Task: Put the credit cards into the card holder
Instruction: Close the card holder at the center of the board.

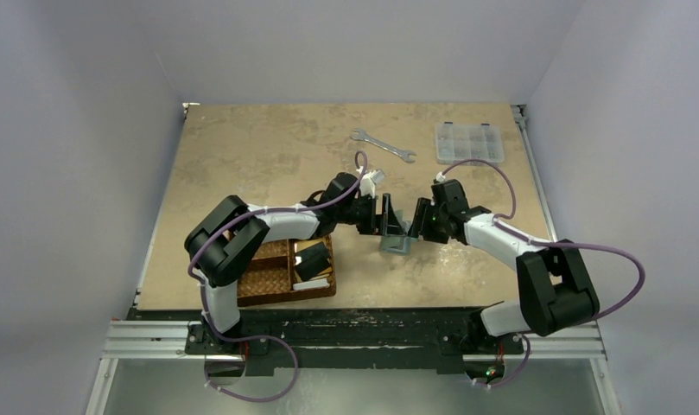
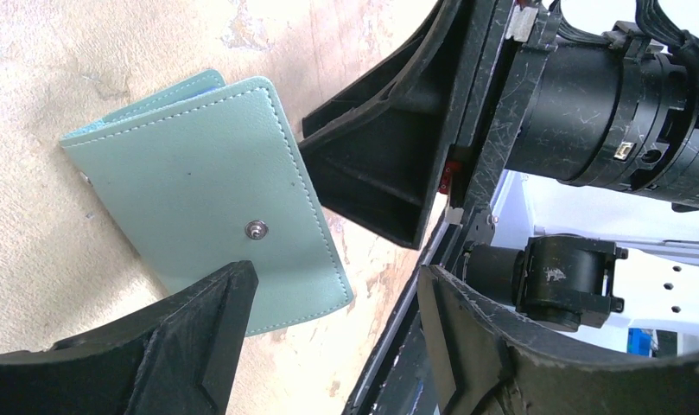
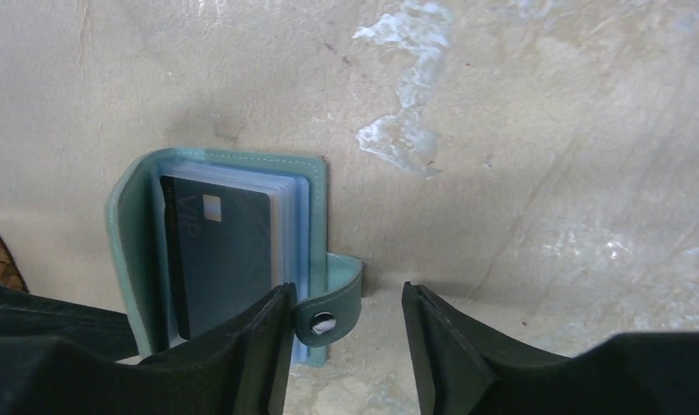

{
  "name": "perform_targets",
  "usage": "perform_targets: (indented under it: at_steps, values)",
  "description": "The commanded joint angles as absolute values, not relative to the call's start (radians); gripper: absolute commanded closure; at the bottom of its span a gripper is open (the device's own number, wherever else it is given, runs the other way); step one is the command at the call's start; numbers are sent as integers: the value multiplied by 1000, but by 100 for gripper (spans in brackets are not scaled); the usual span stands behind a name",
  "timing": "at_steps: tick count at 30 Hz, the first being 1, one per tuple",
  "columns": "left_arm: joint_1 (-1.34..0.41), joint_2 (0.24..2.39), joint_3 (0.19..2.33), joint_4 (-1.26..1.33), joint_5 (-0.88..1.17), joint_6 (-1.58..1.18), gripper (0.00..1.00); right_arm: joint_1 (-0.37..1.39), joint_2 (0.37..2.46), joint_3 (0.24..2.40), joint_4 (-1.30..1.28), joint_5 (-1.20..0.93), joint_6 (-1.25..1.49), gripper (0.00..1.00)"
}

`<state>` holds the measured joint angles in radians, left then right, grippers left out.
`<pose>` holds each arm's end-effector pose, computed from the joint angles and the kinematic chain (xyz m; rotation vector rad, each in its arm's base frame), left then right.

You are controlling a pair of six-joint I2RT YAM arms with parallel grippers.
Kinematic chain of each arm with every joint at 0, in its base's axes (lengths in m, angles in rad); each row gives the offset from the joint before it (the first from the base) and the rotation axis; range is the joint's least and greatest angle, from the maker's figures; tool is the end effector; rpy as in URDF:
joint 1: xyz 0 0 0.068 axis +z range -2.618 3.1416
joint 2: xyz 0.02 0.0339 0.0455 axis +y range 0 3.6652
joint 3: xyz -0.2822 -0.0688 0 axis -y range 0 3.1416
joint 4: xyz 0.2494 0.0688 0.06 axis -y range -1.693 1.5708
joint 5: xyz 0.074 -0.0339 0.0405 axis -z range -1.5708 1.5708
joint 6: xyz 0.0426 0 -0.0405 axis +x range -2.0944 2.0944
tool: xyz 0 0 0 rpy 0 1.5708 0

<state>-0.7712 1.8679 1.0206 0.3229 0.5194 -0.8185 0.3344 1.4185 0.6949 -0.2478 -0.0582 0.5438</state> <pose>0.2784 -0.3001 0.1806 0.3066 2.3743 -1.4146 0.2538 0.0908 0.1761 0.2478 2.5814 0.4090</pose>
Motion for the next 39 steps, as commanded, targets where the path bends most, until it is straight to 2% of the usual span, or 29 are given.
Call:
perform_targets:
  at_steps: [1,11,15,23,29,39]
  values:
    - [-758,1865,1035,345,516,-791,27,332,1350,674,-285,24,594,45]
    - [-751,1914,1114,318,535,-773,27,330,1321,680,-328,61,589,50]
    - [-750,1939,1140,317,545,-772,27,329,1302,677,-331,60,591,57]
    - [-749,1966,1154,311,558,-769,27,328,1273,703,-355,82,578,60]
    - [-750,1969,1147,311,559,-765,27,326,1269,703,-355,74,575,71]
    - [-750,1979,1145,316,565,-764,28,324,1255,708,-347,63,568,71]
